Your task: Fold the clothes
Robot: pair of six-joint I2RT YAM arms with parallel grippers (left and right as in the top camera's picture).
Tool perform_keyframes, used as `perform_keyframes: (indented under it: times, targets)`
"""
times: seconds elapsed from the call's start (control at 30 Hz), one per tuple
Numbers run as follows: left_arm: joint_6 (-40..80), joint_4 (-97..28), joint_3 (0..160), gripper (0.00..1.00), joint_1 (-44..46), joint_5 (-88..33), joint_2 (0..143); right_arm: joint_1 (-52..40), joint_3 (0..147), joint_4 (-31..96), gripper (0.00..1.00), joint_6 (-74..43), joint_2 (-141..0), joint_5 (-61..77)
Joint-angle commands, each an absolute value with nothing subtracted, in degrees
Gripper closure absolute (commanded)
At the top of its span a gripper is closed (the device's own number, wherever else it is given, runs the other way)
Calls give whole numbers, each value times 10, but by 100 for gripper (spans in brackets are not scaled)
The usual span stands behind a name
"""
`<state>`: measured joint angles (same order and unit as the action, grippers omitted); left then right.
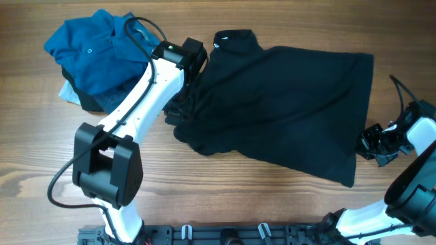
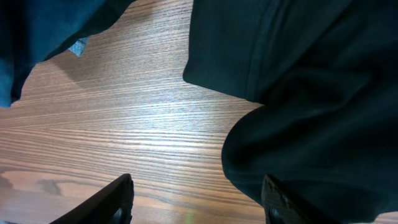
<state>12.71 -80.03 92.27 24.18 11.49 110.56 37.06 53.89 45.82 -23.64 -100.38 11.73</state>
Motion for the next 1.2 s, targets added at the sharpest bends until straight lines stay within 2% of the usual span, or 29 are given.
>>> perform_keyframes:
  times: [0.0,0.2,0.4,0.43,0.47,0.5,0.53,0.63,0.73,0.9,0.97,1.07,1.13,1.17]
  targets:
    - [128,-800,930,36,234,107,1098,408,584,466,95,-260,-1030,129]
    - [128,-796,930,35,234,104,1098,492,691,473,96,-269,-1030,85]
    - [128,-741,930,23,235,31,1098,505,708,476,94,-255,-1030,41]
    - [128,-728,930,21,235,13,1098,505,708,476,80,-254,-1030,40]
    - [128,-712,930,18,235,-9,1098,505,710,480,58,-255,-1029,43]
    - [128,-700,930,16,235,-25,1098,505,712,485,49,-255,-1029,49]
    - [128,-680,930,12,235,-47,1098,505,717,486,45,-253,-1028,72]
    - [125,-637,930,10,235,-70,1101,505,731,486,44,-209,-1023,158]
    - [122,-576,929,28,235,-76,1128,498,741,487,49,-169,-993,305]
    - [124,-501,929,28,229,-65,1191,438,741,486,50,-130,-954,400]
    - [123,-476,929,34,225,-65,1216,392,741,493,50,-122,-948,402]
    - [110,-456,929,53,220,-52,1241,326,740,496,49,-113,-949,392]
    - [104,-446,929,55,218,-45,1246,280,739,496,49,-114,-949,357]
    - [102,-439,929,60,217,-45,1247,256,738,496,49,-119,-949,331]
